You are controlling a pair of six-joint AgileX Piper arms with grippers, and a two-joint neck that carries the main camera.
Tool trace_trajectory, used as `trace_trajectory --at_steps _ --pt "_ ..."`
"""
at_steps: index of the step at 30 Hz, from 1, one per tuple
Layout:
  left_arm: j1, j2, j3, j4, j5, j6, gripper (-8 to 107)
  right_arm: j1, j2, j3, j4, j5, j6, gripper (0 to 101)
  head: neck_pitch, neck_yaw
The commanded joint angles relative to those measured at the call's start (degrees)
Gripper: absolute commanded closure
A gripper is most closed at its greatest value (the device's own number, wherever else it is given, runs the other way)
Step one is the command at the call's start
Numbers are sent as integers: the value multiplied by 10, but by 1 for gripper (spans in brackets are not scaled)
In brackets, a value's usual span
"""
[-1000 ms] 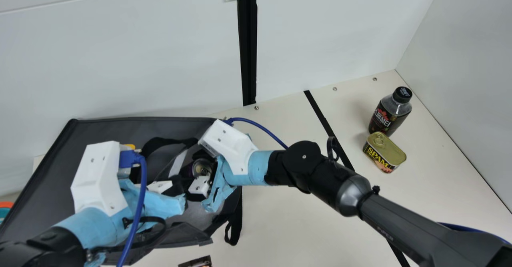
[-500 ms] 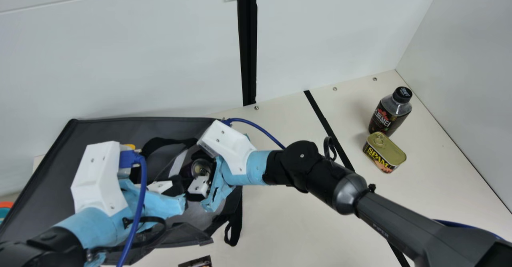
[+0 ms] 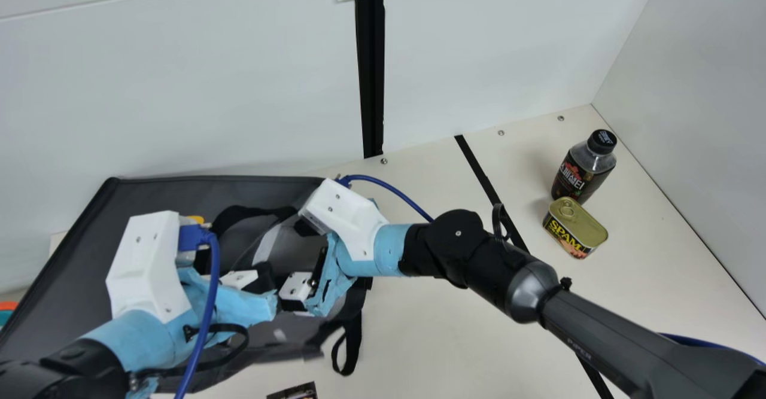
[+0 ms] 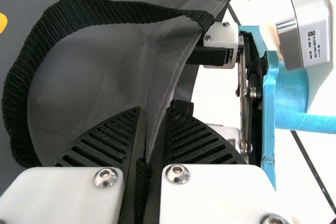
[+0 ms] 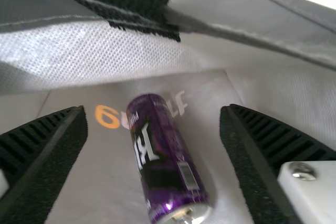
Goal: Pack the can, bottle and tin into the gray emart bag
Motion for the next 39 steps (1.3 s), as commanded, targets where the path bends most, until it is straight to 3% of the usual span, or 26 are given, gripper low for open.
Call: trace_trajectory --at_steps 1,17,39 --pt "0 0 0 0 0 0 89 -1 -2 2 -2 0 3 10 -13 0" --pt "0 0 0 0 0 0 89 -22 -53 21 -40 15 45 10 -13 0" --pt "0 0 0 0 0 0 89 -72 -145 34 -138 59 126 10 -13 0"
